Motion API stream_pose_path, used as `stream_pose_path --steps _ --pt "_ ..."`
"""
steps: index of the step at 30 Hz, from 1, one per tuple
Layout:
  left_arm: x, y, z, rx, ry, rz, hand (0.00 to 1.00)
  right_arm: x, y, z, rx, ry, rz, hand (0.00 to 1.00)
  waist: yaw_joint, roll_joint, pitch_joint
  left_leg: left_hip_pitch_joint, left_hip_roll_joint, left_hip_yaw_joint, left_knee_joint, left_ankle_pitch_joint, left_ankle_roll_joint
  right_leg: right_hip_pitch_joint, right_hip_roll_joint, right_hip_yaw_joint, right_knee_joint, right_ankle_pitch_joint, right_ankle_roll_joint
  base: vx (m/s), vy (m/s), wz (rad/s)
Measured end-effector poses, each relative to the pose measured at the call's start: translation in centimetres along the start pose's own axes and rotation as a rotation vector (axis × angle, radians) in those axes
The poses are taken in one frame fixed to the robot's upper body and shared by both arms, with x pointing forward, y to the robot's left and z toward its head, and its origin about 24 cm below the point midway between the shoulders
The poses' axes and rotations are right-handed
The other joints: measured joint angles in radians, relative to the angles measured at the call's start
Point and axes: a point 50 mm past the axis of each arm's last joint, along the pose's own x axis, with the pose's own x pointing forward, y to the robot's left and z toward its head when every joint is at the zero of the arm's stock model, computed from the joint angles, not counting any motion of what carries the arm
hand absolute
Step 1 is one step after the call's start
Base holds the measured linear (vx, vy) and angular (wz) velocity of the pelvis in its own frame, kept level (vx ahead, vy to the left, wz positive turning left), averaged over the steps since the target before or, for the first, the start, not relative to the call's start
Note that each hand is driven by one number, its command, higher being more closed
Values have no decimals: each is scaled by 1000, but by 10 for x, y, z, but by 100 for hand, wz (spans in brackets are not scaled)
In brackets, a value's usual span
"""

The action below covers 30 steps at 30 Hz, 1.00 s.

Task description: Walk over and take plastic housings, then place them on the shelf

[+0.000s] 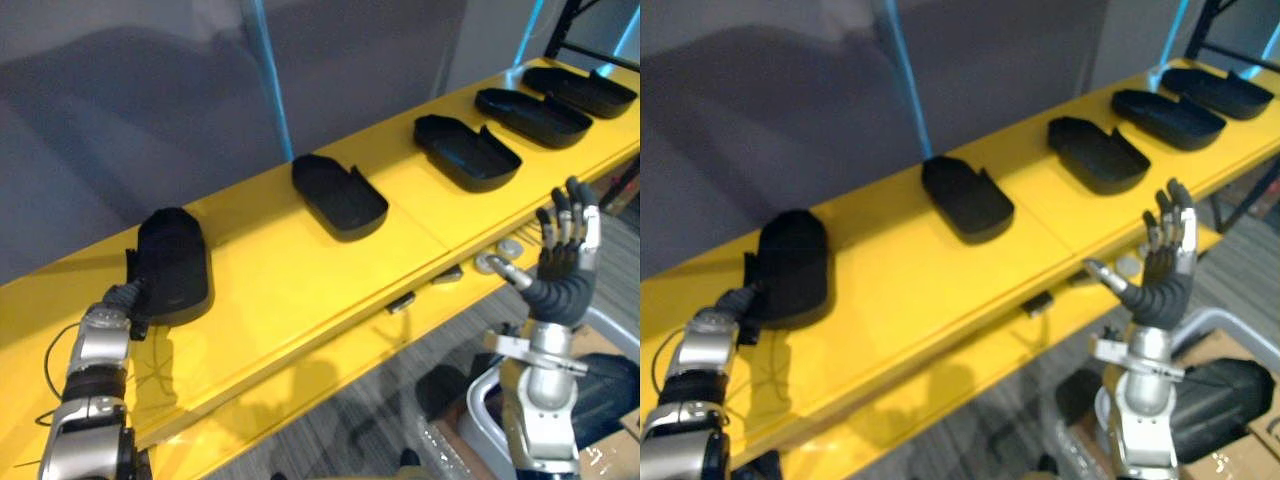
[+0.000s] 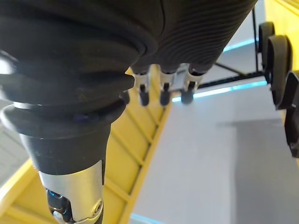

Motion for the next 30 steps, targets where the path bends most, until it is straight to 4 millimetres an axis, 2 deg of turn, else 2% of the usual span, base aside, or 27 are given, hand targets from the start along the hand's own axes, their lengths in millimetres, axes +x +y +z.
stream_pose_path --steps 8,13,23,30 --pt "0 -2 1 3 -8 -19 100 3 1 0 4 -7 -9 0 -2 8 5 2 -1 -6 2 0 0 9 0 -12 0 1 1 -2 1 3" --pt "-3 -2 12 9 -60 -32 100 0 -1 -7 -6 24 -22 0 -3 23 13 2 -1 -8 1 0 0 12 -1 -17 0 0 1 -2 -1 2" --pt "-7 -24 24 57 -127 -98 100 -2 -3 -7 -7 31 -32 0 -14 24 12 7 -2 -4 -3 0 1 12 -1 -13 0 0 1 0 0 0" --pt "-7 -26 24 54 -127 -103 100 -6 -5 -9 -4 50 -39 0 -26 24 13 14 -2 0 -4 0 1 14 0 -4 0 0 1 -6 0 -3"
